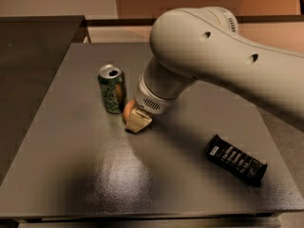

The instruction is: Move orange near green can

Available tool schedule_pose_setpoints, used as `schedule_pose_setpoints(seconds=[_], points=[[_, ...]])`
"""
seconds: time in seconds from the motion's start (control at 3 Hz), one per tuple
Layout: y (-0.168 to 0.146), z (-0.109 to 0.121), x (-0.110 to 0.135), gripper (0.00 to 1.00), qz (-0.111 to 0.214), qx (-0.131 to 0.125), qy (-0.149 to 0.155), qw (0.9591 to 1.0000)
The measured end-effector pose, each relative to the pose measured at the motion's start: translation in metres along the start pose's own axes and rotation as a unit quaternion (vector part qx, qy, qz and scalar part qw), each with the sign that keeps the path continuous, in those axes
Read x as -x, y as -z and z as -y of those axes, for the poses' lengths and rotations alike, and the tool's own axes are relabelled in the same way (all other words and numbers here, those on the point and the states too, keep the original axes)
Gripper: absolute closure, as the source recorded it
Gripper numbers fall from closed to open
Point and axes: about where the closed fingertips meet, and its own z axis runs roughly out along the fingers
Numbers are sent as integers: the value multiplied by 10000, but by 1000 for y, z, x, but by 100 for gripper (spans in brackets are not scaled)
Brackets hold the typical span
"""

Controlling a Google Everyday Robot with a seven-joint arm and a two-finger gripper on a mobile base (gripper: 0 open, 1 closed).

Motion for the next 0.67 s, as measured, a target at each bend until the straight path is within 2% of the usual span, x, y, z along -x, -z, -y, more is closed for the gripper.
schedule_pose_setpoints(seconds=[0.33, 0.67], points=[[1, -1, 1, 0, 1, -5, 11, 10000], [1, -1, 1, 0, 1, -5, 11, 10000]])
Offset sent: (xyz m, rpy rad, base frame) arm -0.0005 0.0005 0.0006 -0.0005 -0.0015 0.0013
